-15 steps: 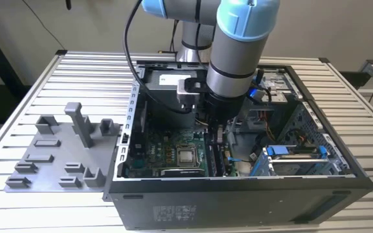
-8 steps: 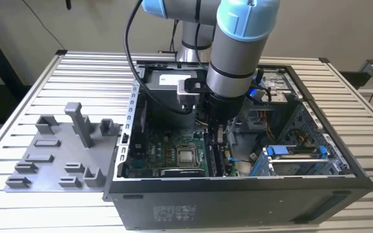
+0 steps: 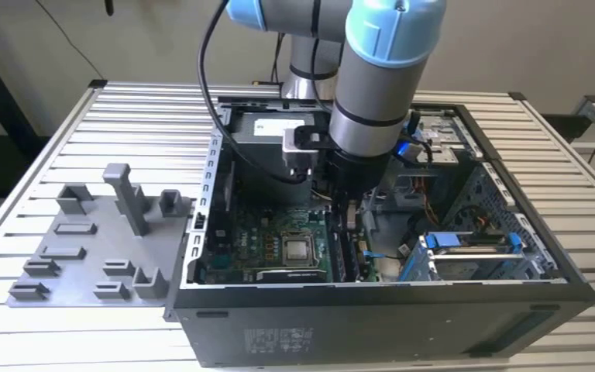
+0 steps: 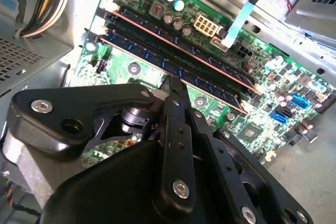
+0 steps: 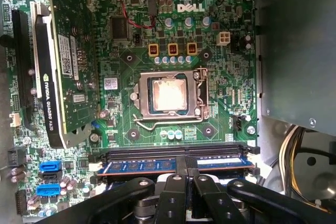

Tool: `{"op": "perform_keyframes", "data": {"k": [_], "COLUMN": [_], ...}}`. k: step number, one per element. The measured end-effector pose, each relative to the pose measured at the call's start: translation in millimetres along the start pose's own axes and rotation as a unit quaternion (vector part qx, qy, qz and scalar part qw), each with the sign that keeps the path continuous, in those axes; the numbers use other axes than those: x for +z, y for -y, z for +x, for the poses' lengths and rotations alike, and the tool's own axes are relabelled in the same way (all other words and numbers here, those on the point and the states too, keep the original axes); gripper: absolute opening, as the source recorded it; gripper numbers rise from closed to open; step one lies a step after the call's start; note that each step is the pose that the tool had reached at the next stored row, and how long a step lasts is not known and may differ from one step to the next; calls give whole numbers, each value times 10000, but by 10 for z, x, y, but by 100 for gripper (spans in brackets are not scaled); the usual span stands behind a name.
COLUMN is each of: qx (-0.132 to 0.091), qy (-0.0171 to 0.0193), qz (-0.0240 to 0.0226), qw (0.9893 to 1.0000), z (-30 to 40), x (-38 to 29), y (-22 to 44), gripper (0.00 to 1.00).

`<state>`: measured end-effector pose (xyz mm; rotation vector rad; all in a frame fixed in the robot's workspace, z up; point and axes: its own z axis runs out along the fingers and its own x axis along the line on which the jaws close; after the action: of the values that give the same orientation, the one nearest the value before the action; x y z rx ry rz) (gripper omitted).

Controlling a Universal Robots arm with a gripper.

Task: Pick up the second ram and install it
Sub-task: 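Press down the second ram until it locks into place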

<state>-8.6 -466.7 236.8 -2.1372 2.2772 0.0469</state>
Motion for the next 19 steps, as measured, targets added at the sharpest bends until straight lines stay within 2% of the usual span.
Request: {"op": "perform_keyframes", "data": {"k": [13, 19], "qx": [-193, -271], "qy": [-2, -7], "qz": [-6, 6], "qw": [9998, 9996], "z": [17, 20], "x": [64, 126], "y": [5, 5], "gripper": [11, 11]}}
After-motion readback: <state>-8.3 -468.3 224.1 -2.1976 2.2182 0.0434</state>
